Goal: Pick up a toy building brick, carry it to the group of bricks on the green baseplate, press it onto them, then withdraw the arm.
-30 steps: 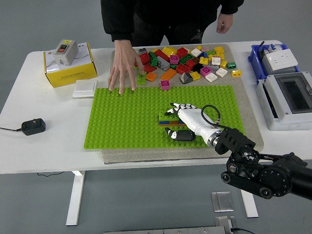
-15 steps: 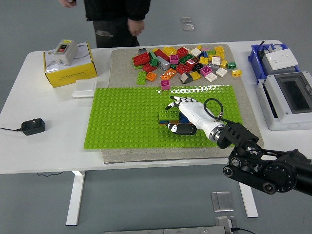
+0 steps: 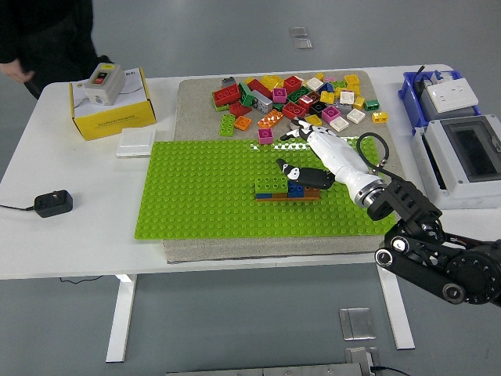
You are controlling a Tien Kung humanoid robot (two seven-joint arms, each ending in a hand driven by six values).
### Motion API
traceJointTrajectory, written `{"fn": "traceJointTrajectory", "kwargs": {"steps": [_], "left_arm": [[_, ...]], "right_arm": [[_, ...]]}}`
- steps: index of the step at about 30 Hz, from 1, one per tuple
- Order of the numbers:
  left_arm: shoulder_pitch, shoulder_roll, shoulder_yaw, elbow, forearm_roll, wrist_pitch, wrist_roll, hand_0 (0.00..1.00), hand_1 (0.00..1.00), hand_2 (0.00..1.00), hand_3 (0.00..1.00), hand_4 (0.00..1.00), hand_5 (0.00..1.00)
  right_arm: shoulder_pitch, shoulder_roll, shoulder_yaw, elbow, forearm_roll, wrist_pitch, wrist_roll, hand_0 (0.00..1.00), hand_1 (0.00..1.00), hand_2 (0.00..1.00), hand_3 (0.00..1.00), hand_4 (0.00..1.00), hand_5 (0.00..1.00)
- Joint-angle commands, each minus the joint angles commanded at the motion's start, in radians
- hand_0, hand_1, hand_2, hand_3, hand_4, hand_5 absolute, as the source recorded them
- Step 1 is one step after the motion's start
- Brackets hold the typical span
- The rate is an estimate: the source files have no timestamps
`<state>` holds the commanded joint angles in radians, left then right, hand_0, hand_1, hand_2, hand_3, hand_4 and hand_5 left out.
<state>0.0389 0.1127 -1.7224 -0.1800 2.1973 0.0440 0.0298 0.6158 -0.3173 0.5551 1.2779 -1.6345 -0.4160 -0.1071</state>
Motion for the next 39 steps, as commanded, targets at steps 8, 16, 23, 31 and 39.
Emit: {"fn": "traceJointTrajectory", "kwargs": {"steps": [8,16,23,31,39], "left_arm": [[0.005,-0.012,0.016,0.000,-0.024,0.013,-0.008,0.611,0.599,0.493,0.594,0.136,0.709],[-0.002,-0.005,0.036,0.000,-0.052,0.019,-0.012,0.612,0.599,0.507,0.596,0.142,0.723],[-0.005,0.004,0.051,0.000,-0.078,0.018,-0.007,0.613,0.599,0.513,0.596,0.138,0.718],[0.007,0.032,0.009,0.000,-0.059,0.008,0.010,0.612,0.599,0.515,0.598,0.142,0.721],[0.016,0.051,-0.004,0.000,-0.052,0.000,0.024,0.615,0.601,0.528,0.606,0.181,0.738]], "right_arm": [[-0.058,-0.004,0.154,0.012,-0.010,-0.028,0.016,0.998,0.985,0.998,0.754,0.629,0.545],[-0.142,0.000,0.255,0.031,-0.006,-0.074,0.038,0.996,0.946,0.951,0.758,0.656,0.537],[-0.254,-0.008,0.346,0.077,-0.028,-0.102,0.048,0.977,0.934,0.931,0.733,0.639,0.499],[-0.358,0.001,0.419,0.103,-0.042,-0.105,0.061,0.932,0.916,0.902,0.697,0.640,0.468],[-0.393,0.025,0.432,0.096,-0.059,-0.110,0.057,0.898,0.910,0.895,0.725,0.666,0.484]]}}
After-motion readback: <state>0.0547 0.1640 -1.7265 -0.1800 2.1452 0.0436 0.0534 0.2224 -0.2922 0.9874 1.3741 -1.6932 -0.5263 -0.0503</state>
